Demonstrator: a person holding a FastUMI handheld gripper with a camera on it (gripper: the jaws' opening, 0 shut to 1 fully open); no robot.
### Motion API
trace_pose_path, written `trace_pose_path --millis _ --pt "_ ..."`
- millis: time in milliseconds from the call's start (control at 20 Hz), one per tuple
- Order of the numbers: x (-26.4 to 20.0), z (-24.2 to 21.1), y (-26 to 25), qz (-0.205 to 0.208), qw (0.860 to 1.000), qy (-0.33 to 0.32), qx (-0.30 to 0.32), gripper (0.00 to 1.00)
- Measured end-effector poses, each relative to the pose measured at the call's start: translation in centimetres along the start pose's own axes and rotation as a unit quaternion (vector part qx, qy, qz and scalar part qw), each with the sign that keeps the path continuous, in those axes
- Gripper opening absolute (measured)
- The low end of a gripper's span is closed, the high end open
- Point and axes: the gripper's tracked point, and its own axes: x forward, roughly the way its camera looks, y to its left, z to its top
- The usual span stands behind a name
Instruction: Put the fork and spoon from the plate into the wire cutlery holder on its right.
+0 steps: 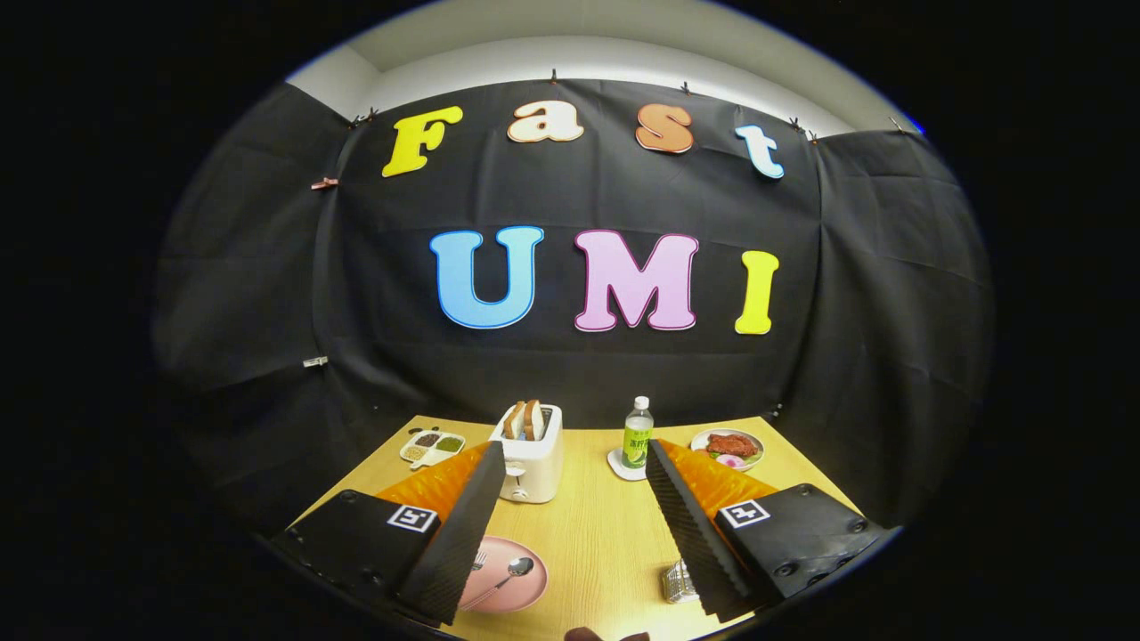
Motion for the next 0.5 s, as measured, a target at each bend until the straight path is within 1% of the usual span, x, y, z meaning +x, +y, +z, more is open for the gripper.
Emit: trace_pose_path --millis 50,100,150,250,350,400,450,500 --pt "0.2 -1.4 0.5 0.010 0.999 0.030 0.003 0.99" --pt "0.3 -3.1 1.4 0.028 0.997 0.074 0.013 0.99" --pt "0.4 -4.7 2.2 0.039 0.993 0.113 0.023 0.99" --pt "1.0 -8.0 3.6 0.058 0.979 0.188 0.046 0.99" --pt "1.1 -11.4 5.3 0.080 0.960 0.261 0.060 0.99" --pt "1.1 -13.5 6.3 0.091 0.946 0.304 0.066 0.99" --pt "1.1 -14.9 6.9 0.096 0.937 0.329 0.071 0.99" --pt "1.0 -16.9 7.6 0.102 0.923 0.363 0.075 1.00"
